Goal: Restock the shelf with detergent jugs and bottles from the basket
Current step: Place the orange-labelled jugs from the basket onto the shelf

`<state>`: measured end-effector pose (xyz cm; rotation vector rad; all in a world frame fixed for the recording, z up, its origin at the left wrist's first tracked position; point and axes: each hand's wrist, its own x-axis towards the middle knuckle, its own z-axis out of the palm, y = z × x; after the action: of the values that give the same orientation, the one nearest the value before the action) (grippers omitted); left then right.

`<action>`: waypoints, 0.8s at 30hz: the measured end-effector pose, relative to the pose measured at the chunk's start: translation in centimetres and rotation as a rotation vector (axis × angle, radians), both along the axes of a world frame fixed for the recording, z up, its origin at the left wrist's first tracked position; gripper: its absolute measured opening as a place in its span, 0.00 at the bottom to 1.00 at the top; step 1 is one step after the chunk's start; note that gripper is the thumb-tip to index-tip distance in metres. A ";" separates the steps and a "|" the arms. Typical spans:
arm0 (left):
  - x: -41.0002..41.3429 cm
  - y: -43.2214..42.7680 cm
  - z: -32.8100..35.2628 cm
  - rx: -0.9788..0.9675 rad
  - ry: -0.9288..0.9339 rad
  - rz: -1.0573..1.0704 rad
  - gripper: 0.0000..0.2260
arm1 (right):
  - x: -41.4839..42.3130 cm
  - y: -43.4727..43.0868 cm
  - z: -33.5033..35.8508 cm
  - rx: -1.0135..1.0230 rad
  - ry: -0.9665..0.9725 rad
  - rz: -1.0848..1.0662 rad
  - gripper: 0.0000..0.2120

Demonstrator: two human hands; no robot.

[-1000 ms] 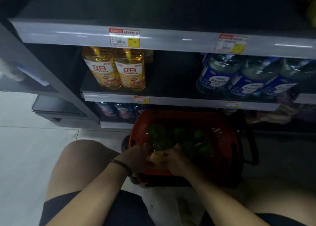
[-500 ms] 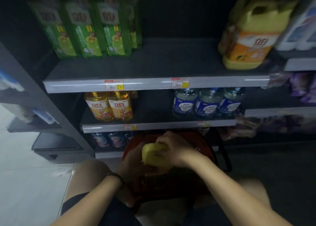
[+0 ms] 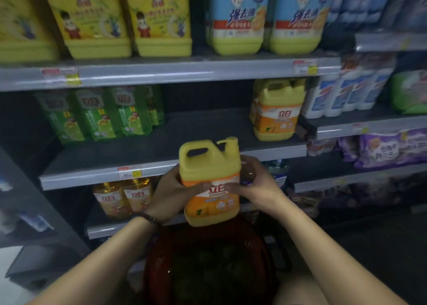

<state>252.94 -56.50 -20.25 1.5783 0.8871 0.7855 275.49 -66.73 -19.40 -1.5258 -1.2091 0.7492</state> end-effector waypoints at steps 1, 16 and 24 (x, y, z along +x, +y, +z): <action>0.7 0.6 1.1 -0.012 -0.017 -0.005 0.25 | 0.4 0.1 -0.2 -0.008 -0.002 -0.009 0.34; 12.3 13.4 8.1 -0.171 -0.263 -0.096 0.36 | 6.5 11.3 7.9 0.081 -0.071 -0.139 0.19; 17.0 17.5 5.0 -0.024 -0.300 0.025 0.32 | 8.5 15.8 5.4 -0.046 -0.169 -0.309 0.19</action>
<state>269.99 -38.97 -15.29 1.3854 0.6951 0.9957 283.98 -50.94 -13.97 -1.7920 -1.0483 0.4530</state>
